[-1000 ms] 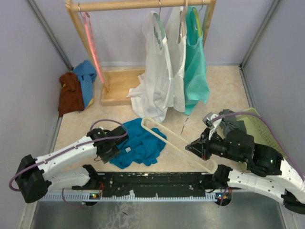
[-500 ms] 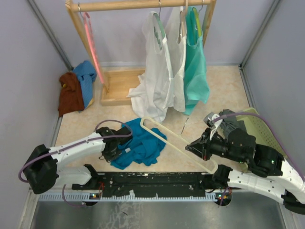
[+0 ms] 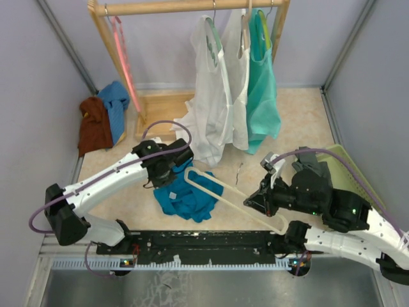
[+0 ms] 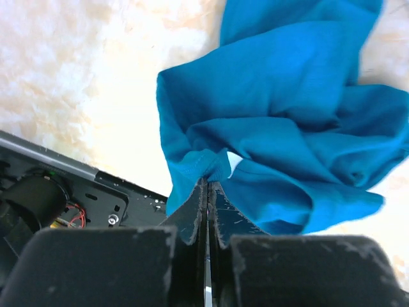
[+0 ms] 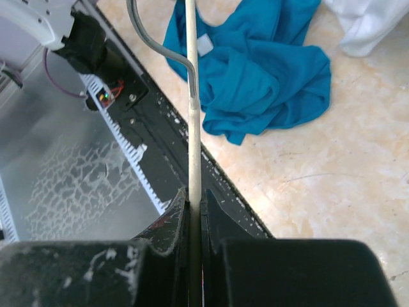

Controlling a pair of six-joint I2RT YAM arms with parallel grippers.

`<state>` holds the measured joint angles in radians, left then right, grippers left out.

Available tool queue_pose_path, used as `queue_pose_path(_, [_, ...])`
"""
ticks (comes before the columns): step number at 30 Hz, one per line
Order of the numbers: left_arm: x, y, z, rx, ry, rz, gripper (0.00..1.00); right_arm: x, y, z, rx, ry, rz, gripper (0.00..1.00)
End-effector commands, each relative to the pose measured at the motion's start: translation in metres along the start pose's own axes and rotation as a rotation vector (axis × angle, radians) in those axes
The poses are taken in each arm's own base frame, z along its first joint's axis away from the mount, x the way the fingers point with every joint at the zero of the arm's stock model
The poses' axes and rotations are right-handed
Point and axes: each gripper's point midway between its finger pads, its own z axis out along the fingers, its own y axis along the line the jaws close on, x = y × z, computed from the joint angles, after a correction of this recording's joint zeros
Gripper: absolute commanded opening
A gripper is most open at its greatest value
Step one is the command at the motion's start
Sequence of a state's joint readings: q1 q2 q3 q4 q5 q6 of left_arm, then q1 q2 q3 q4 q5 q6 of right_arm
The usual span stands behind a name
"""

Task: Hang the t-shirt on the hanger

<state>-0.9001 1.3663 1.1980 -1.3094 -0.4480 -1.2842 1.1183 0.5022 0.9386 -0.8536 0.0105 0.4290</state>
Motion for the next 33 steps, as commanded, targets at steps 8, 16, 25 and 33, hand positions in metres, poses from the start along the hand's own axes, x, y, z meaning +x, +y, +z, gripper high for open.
queue_pose_path(8, [-0.038, -0.015, -0.047, 0.071, -0.106, 0.215, 0.00, -0.012, 0.037, 0.001, -0.158, 0.046, -0.002, 0.00])
queue_pose_path(16, [-0.054, -0.033, -0.080, 0.219, -0.141, 0.283, 0.00, -0.027, 0.045, 0.023, -0.162, 0.025, 0.030, 0.00])
queue_pose_path(25, [-0.065, -0.037, -0.103, 0.318, -0.187, 0.328, 0.00, -0.038, 0.042, 0.043, -0.123, -0.002, 0.037, 0.00])
queue_pose_path(33, [-0.068, -0.041, -0.107, 0.365, -0.216, 0.366, 0.00, -0.051, 0.033, 0.038, -0.058, -0.013, -0.016, 0.00])
